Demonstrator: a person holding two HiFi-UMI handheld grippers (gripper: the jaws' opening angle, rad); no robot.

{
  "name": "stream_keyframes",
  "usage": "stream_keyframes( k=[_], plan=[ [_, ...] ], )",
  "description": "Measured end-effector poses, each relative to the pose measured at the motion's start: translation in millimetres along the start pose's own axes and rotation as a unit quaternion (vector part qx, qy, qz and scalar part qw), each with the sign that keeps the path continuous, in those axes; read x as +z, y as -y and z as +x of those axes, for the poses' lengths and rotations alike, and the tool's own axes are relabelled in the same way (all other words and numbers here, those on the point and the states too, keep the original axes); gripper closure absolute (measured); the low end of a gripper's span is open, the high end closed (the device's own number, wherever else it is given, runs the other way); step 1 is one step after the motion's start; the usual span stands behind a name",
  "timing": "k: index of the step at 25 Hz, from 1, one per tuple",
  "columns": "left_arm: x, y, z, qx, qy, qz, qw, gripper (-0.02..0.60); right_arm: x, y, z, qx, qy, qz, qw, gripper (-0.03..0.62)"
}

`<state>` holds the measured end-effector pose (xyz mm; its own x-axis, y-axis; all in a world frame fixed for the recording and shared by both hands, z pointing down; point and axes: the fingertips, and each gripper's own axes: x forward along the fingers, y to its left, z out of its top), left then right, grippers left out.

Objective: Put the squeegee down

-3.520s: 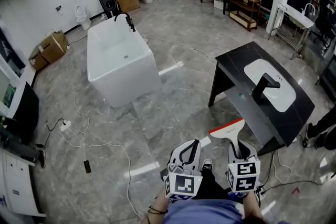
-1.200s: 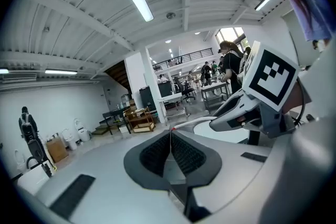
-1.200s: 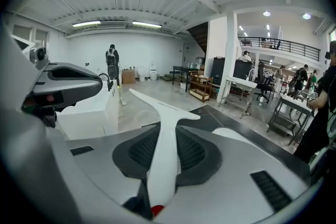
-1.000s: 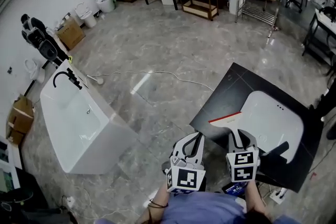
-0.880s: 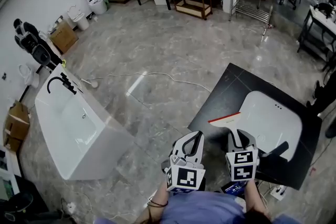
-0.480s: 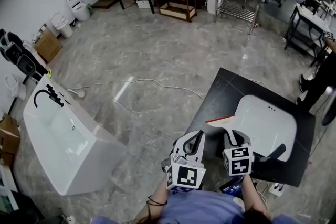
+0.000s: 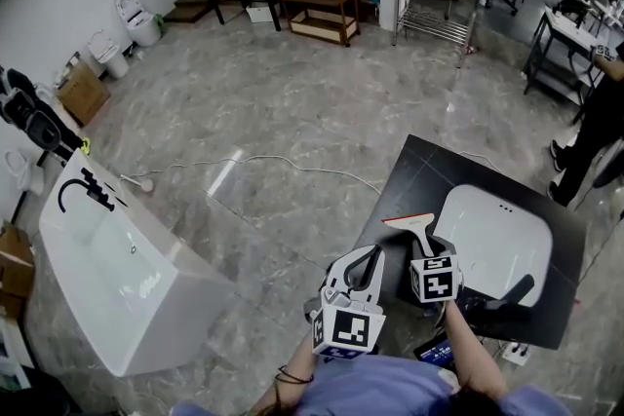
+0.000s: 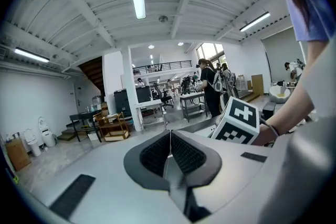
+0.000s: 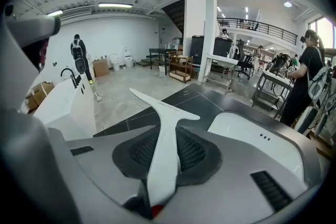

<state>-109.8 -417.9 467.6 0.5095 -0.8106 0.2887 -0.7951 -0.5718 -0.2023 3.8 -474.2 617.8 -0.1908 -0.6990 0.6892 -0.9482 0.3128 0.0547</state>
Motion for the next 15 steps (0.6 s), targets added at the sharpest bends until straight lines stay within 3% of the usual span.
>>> stream_keyframes(
  k=[10,15],
  plan=[
    [2,1,13,-0.009,-0.002,0.004,0.9999,0.563,-23,12,44,-0.027,-0.041,-0.034,0.998,0.503],
    [1,5,18,-0.012,-0.007,0.004,0.9999,0.563,-28,11,57,-0.015,-0.054,-0.063,0.996,0.502]
  ],
)
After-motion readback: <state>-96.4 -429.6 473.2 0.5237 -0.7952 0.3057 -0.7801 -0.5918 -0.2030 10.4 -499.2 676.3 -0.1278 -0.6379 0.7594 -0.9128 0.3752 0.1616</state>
